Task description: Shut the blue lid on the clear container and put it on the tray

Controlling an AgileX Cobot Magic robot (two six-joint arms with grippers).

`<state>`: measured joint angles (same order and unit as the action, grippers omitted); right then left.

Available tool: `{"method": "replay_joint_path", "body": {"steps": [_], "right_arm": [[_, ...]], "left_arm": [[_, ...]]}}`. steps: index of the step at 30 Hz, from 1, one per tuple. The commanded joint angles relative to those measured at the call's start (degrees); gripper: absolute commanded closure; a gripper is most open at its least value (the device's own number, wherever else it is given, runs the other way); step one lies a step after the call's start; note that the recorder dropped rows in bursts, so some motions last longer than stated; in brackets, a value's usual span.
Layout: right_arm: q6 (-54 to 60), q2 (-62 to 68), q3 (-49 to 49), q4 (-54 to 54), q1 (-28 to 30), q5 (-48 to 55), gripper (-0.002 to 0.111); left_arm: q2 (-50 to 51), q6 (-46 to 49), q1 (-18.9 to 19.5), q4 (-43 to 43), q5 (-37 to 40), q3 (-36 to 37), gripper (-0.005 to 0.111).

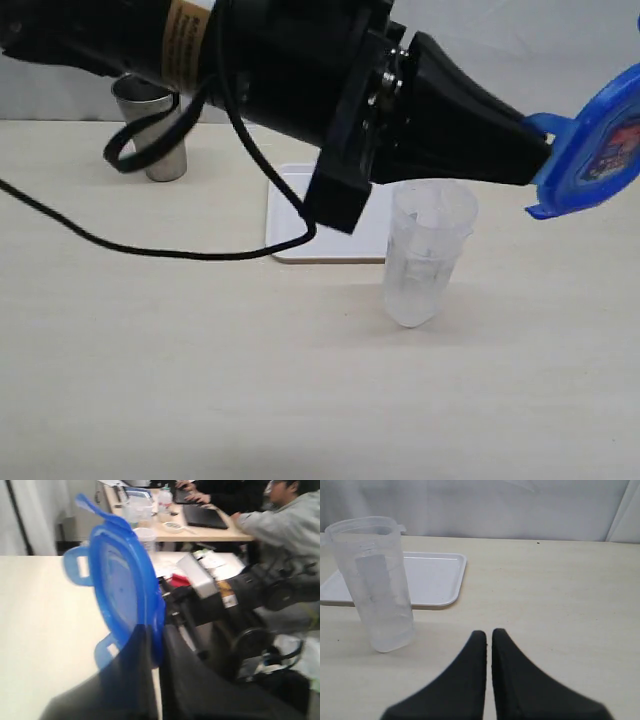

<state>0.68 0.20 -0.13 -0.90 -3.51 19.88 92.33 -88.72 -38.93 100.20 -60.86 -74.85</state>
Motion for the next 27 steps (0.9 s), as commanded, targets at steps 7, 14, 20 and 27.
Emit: {"method": "replay_joint_path", "body": {"steps": [7, 14, 20, 27], "right_arm": [[-0.1, -0.2, 0.1, 0.2, 0.2, -0.1, 0.104], [-0.1, -0.2, 0.1, 0.2, 0.2, -0.1, 0.104], [-0.1, -0.2, 0.1, 0.2, 0.2, -0.1, 0.104], [-0.1, -0.2, 0.1, 0.2, 0.2, -0.1, 0.104]], "left_arm": [[-15.5, 30.6, -0.1, -0.3, 47.8, 23.9, 0.107], [-18.6, 33.9, -0.1, -0.3, 83.6, 38.8, 0.107], [-9.9, 39.1, -0.1, -0.3, 78.2, 43.8, 0.107], [1.2, 31.5, -0.1, -0.3, 76.6, 44.1, 0.107]]}}
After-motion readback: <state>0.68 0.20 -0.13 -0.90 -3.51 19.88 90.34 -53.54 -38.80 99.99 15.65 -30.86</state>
